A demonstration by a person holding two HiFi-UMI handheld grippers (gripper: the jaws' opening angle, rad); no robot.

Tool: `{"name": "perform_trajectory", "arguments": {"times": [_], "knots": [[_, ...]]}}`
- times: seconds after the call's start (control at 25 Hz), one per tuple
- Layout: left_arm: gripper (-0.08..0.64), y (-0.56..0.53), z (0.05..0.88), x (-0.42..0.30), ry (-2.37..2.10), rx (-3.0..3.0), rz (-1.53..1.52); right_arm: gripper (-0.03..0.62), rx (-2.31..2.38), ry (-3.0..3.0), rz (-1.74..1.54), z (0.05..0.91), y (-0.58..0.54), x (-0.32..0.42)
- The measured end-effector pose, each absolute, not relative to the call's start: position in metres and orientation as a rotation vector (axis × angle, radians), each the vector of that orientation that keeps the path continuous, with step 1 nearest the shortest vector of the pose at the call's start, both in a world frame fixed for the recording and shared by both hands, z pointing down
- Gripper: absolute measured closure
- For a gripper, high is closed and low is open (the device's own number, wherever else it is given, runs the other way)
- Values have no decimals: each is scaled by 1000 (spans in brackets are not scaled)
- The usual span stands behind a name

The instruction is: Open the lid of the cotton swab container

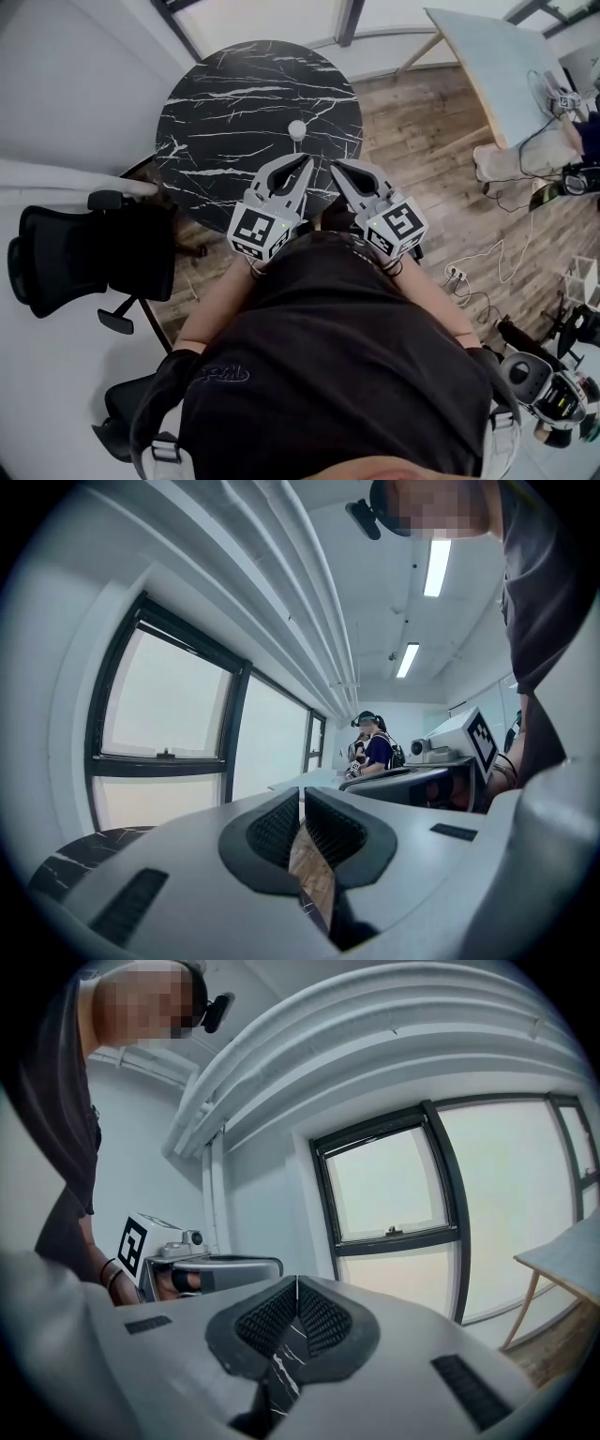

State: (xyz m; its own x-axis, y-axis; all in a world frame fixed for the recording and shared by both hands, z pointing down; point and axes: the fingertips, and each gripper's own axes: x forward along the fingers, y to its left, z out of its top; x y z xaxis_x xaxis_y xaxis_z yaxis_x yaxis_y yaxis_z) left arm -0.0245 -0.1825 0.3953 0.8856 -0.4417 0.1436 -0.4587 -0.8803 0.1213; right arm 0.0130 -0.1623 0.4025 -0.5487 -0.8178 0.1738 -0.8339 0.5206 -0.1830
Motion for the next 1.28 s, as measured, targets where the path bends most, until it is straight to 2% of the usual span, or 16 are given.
{"name": "perform_trajectory", "arguments": {"times": [0.32,0.68,1.28], "knots": [[541,-202,398,-34,-776,2888,185,569,1405,-2708,390,405,-186,7],[484,-225,407,-27,-840,2899,244,569,1366,-2718,411,412,-210,15],[263,-275,444,3,-887,2877,307,569,1264,-2699,435,432,-264,47]]}}
